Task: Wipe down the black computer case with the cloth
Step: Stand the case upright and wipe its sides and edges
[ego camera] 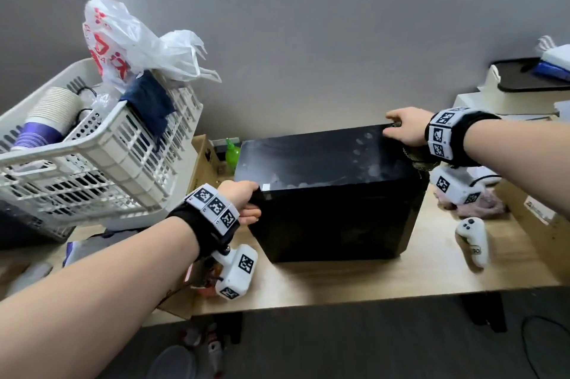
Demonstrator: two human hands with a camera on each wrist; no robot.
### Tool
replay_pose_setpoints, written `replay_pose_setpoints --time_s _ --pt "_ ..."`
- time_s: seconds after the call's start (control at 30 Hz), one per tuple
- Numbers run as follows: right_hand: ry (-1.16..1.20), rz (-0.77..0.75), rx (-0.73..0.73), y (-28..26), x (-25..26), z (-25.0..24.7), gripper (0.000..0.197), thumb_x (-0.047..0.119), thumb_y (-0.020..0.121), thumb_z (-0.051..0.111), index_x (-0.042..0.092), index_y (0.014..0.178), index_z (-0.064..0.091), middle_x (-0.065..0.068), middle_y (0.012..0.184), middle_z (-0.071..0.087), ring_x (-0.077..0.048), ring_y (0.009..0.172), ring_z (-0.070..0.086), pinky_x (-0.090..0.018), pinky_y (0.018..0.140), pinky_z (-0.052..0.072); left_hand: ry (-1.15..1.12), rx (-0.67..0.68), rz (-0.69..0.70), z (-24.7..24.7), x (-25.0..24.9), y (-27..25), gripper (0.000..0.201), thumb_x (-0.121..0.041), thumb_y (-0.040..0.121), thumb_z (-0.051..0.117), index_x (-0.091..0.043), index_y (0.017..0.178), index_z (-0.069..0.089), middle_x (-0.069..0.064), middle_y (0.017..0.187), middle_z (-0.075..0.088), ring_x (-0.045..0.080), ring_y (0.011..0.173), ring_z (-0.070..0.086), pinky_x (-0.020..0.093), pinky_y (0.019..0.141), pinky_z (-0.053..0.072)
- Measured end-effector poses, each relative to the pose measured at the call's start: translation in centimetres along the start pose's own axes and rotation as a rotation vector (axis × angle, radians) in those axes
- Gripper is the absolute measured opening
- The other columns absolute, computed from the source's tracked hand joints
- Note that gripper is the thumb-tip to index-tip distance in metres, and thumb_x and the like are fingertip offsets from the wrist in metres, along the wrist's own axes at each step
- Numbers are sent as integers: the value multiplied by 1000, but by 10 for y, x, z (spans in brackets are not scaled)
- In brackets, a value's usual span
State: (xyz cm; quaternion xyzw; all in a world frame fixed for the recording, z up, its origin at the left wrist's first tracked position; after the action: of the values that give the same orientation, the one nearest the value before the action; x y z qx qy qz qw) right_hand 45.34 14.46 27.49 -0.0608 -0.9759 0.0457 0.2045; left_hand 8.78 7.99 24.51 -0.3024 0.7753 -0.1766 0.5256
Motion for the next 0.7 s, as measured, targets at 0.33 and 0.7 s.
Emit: replay_pose_setpoints --time_s 0.33,0.7 --pt "-97 75 12 -4 -11 5 38 39 90 55 10 114 61 -15 120 64 -34 112 58 -35 94 44 -41 -111 158 15 -49 39 14 -17 91 54 -4 88 51 12 78 57 23 60 57 40 77 57" --pt "53 195 12 -12 -17 13 55 54 89 51 2 94 66 -19 97 68 -35 93 63 -33 80 45 172 250 67 105 -54 -11 37 -49 89 56 -12 95 54 16 93 62 34 75 68 43 73 60"
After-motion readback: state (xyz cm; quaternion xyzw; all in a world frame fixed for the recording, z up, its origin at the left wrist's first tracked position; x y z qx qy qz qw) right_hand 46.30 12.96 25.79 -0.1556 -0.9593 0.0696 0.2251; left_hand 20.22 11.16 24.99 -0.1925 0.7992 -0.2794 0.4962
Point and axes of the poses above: each hand's wrist, its own y-axis towards the middle knuckle, its own z-axis out of the palm, x = y × z, the point moved 2 cm from there along y, towards the middle knuckle
